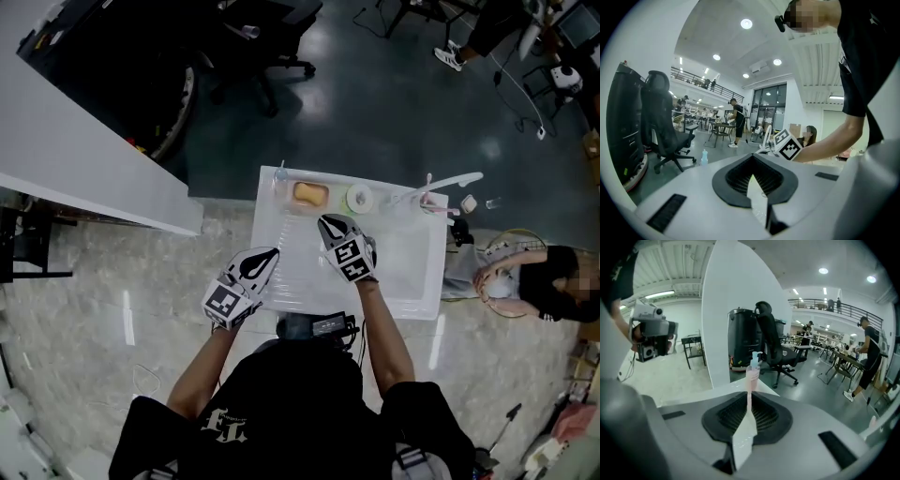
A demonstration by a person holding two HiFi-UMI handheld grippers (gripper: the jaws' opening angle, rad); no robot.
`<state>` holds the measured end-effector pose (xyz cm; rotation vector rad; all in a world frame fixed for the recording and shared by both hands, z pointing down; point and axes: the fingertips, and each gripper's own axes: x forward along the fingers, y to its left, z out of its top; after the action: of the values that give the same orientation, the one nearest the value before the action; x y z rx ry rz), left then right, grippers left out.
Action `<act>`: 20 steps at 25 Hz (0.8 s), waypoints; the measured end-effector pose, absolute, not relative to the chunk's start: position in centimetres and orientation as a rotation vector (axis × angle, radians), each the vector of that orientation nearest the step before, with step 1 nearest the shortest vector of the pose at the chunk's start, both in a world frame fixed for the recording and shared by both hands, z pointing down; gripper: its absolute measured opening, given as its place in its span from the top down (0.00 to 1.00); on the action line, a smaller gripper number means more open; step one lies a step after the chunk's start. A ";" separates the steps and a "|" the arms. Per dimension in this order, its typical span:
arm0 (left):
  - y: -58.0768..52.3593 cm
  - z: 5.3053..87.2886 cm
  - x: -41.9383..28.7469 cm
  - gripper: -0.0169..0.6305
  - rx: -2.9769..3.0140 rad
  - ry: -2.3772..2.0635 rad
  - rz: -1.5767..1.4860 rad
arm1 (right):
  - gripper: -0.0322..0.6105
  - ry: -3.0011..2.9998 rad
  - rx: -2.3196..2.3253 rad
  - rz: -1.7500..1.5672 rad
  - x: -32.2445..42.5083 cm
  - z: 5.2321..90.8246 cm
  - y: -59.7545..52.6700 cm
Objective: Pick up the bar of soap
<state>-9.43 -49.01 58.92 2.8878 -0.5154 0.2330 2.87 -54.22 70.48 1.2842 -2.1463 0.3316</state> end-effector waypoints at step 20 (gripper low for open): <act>-53.0 61.5 -10.5 0.96 2.808 -0.566 0.248 | 0.69 -1.762 0.832 0.347 2.3 85.0 -66.0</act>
<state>-10.53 -53.04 61.53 2.8083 -0.5656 0.2483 2.27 -66.05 84.96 0.8324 -1.7621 0.3470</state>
